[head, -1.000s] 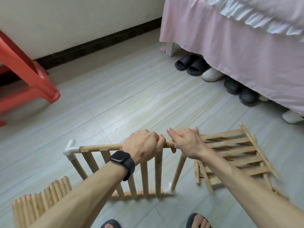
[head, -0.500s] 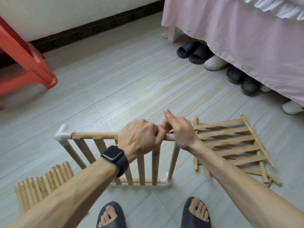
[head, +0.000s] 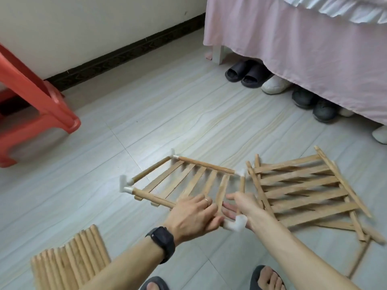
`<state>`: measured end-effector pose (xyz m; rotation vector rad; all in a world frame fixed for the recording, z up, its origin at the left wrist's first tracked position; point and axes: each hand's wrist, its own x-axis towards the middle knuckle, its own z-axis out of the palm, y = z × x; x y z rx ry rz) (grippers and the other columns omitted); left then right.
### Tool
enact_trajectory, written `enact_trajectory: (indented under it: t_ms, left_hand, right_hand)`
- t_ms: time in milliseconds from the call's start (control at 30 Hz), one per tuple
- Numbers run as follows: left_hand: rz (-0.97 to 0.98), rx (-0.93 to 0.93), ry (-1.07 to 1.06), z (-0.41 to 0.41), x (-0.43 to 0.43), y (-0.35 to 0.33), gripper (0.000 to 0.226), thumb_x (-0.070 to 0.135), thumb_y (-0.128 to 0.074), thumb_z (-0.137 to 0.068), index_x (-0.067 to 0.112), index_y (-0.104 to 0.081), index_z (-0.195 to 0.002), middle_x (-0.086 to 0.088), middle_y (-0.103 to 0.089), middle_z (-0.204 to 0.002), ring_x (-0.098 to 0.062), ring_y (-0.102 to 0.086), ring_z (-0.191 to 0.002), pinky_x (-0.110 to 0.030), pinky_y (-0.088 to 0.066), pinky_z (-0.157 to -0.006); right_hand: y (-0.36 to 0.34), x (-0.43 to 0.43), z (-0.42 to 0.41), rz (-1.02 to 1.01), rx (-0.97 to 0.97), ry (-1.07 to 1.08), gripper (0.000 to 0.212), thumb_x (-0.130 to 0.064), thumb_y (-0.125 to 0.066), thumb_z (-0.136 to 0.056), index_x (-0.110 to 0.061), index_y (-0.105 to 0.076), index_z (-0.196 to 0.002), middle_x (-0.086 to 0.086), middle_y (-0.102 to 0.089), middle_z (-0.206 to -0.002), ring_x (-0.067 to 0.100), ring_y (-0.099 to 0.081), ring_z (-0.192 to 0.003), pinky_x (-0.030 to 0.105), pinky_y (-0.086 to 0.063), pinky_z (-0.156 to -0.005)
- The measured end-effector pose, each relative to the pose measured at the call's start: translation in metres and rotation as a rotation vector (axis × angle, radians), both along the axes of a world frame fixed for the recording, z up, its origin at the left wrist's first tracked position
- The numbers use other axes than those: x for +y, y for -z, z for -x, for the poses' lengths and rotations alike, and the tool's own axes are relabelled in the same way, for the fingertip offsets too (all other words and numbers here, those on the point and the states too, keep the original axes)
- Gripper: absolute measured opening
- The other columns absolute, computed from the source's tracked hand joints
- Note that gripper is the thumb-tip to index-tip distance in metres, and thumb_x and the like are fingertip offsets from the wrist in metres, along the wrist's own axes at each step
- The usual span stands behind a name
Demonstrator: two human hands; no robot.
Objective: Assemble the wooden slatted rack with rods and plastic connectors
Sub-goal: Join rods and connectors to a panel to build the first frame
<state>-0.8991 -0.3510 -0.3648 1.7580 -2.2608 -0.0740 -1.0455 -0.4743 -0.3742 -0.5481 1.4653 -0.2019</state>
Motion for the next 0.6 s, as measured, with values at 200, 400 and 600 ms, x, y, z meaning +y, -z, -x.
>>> enact_trajectory:
  t_ms: [200,400,600]
  left_hand:
    - [-0.436,-0.067,-0.251,-0.027,0.0,0.033,0.038,0.045,-0.033,-0.105,0.021,-0.062,-0.111,0.0,-0.061,-0.112,-0.021,-0.055,-0.106,-0.036,-0.044,-0.089]
    - [-0.775,0.22,-1.057,-0.112,0.018,0.093,0.064,0.046,-0.053,-0.096,0.014,-0.032,-0.148,-0.017,-0.036,-0.149,-0.039,-0.04,-0.132,-0.047,-0.041,-0.103]
    - [-0.964,0.607,-1.23,-0.107,0.034,0.132,0.059,0.041,-0.06,-0.095,0.004,-0.029,-0.128,-0.022,-0.061,-0.117,-0.039,-0.063,-0.1,-0.043,-0.055,-0.085]
  right_hand:
    - [0.065,0.002,0.001,0.316,0.573,-0.648,0.107,-0.058,-0.078,-0.078,-0.007,-0.017,-0.149,0.015,-0.05,-0.137,0.034,-0.061,-0.112,0.036,-0.048,-0.08]
    - [0.107,-0.005,-0.012,0.588,0.818,-0.926,0.135,-0.064,-0.077,-0.075,-0.004,0.013,-0.156,0.016,-0.014,-0.154,0.036,-0.042,-0.133,0.041,-0.045,-0.1]
    - [0.124,-0.009,-0.023,0.666,0.839,-1.029,0.118,-0.042,-0.077,-0.082,0.005,0.004,-0.155,0.021,-0.026,-0.149,0.037,-0.042,-0.132,0.039,-0.045,-0.102]
